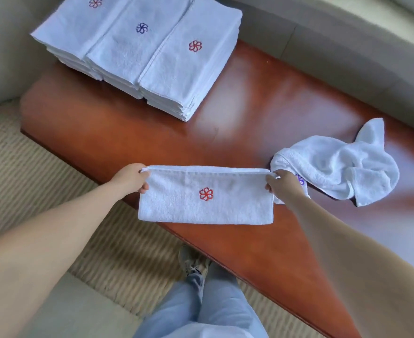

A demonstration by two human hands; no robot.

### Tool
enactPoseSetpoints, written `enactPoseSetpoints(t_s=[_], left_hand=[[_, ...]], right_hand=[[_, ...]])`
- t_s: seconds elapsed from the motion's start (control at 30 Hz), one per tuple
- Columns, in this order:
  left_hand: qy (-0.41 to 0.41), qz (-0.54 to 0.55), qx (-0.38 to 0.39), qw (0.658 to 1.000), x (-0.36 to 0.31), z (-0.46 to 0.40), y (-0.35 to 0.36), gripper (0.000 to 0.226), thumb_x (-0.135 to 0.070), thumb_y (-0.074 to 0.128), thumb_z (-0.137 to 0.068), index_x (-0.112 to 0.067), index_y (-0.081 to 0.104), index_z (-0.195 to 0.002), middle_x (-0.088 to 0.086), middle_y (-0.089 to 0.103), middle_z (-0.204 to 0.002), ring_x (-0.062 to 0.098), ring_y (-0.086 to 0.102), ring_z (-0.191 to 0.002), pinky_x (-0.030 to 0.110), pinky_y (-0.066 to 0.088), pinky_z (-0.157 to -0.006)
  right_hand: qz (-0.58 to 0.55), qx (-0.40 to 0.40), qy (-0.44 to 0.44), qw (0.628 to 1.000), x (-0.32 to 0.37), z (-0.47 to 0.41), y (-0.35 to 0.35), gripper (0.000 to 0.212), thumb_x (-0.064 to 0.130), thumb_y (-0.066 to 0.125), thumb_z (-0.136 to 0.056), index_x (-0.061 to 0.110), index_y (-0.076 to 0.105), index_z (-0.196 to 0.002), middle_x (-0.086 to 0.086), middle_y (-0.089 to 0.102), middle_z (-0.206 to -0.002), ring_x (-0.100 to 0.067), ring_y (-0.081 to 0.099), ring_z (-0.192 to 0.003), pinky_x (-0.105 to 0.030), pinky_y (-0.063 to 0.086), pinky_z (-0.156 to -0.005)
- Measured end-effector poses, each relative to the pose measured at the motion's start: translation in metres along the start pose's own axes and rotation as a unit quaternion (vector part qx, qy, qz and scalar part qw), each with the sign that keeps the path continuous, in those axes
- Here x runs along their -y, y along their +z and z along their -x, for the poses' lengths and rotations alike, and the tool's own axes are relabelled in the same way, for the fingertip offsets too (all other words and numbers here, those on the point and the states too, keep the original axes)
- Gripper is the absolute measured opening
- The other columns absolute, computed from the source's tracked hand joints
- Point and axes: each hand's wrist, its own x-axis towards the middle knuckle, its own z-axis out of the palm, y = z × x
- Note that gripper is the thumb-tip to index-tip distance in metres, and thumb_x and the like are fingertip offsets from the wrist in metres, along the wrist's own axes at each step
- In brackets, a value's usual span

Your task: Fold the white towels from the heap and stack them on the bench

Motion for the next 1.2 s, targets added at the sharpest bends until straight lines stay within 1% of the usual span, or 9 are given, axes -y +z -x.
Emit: enactPoseSetpoints(t_s=[0.3,0.47,0.57,0.63,0.7,0.73,0.83,1.0,1.2], left_hand=[[-0.051,0.002,-0.029,0.998,-0.002,-0.043,0.022,0.042,-0.028,0.036,-0.104,-0.016,0.047,-0.143,-0.011,0.076,-0.072,0.011,0.075,-0.076,0.044,0.056,-0.094],[-0.068,-0.025,-0.057,0.996,-0.004,-0.053,0.035,0.045,-0.027,0.032,-0.105,-0.013,0.04,-0.147,-0.006,0.078,-0.08,0.01,0.073,-0.079,0.036,0.056,-0.082],[-0.043,-0.068,-0.133,0.988,-0.008,-0.043,0.042,0.036,-0.023,0.034,-0.105,-0.013,0.04,-0.139,0.002,0.075,-0.083,0.024,0.071,-0.079,0.041,0.054,-0.069],[0.047,-0.106,-0.201,0.973,-0.009,-0.029,0.059,0.038,-0.023,0.042,-0.104,-0.017,0.036,-0.141,0.009,0.069,-0.086,0.033,0.065,-0.08,0.043,0.049,-0.063],[0.178,-0.158,-0.184,0.954,-0.019,-0.011,0.091,0.045,-0.029,0.049,-0.103,-0.021,0.037,-0.145,0.009,0.063,-0.109,0.031,0.06,-0.1,0.046,0.05,-0.076],[0.234,-0.206,-0.163,0.936,-0.024,-0.006,0.109,0.048,-0.033,0.05,-0.103,-0.021,0.039,-0.148,0.008,0.059,-0.124,0.03,0.056,-0.114,0.047,0.049,-0.089],[0.336,-0.332,-0.153,0.868,-0.024,-0.016,0.145,0.054,-0.042,0.05,-0.104,-0.021,0.044,-0.153,0.007,0.047,-0.154,0.031,0.042,-0.143,0.051,0.032,-0.118],[0.393,-0.344,-0.218,0.824,0.023,-0.06,0.169,0.06,-0.05,0.035,-0.106,-0.031,0.024,-0.162,-0.002,0.019,-0.17,0.022,0.013,-0.158,0.056,0.015,-0.125],[0.371,-0.362,-0.237,0.822,0.032,-0.051,0.158,0.063,-0.056,0.036,-0.106,-0.034,0.021,-0.163,0.0,0.016,-0.171,0.026,0.012,-0.158,0.06,0.014,-0.124]], right_hand=[[0.026,-0.048,0.028,0.998,0.003,-0.043,0.031,0.025,0.029,0.043,-0.096,0.02,0.065,-0.088,0.01,0.067,-0.068,-0.012,0.061,-0.065,-0.025,0.035,-0.053],[0.059,-0.06,0.036,0.996,0.002,-0.054,0.043,0.028,0.028,0.038,-0.099,0.016,0.063,-0.093,-0.003,0.071,-0.084,-0.025,0.064,-0.077,-0.031,0.041,-0.061],[0.03,-0.094,0.044,0.994,0.004,-0.048,0.05,0.025,0.029,0.039,-0.099,0.021,0.057,-0.114,-0.004,0.071,-0.095,-0.029,0.065,-0.087,-0.036,0.046,-0.072],[-0.026,-0.124,-0.003,0.992,0.006,-0.03,0.059,0.038,0.027,0.045,-0.098,0.032,0.044,-0.135,0.003,0.068,-0.101,-0.023,0.064,-0.085,-0.036,0.047,-0.07],[-0.01,-0.101,-0.129,0.986,0.008,-0.009,0.081,0.05,0.023,0.054,-0.096,0.034,0.04,-0.143,0.007,0.062,-0.118,-0.017,0.062,-0.101,-0.038,0.051,-0.078],[0.034,-0.071,-0.193,0.978,0.008,-0.002,0.097,0.052,0.023,0.058,-0.096,0.029,0.044,-0.146,0.005,0.059,-0.131,-0.019,0.058,-0.116,-0.041,0.05,-0.092],[0.199,-0.067,-0.29,0.934,0.004,0.005,0.139,0.054,0.035,0.058,-0.1,0.019,0.048,-0.15,-0.002,0.043,-0.158,-0.027,0.035,-0.148,-0.047,0.03,-0.12],[0.268,-0.181,-0.37,0.871,-0.033,-0.022,0.171,0.058,0.046,0.043,-0.104,0.024,0.038,-0.158,-0.003,0.029,-0.167,-0.025,0.019,-0.157,-0.047,0.021,-0.125],[0.286,-0.16,-0.368,0.87,-0.039,-0.019,0.151,0.061,0.048,0.049,-0.102,0.027,0.037,-0.159,-0.003,0.028,-0.167,-0.026,0.022,-0.156,-0.05,0.022,-0.124]])
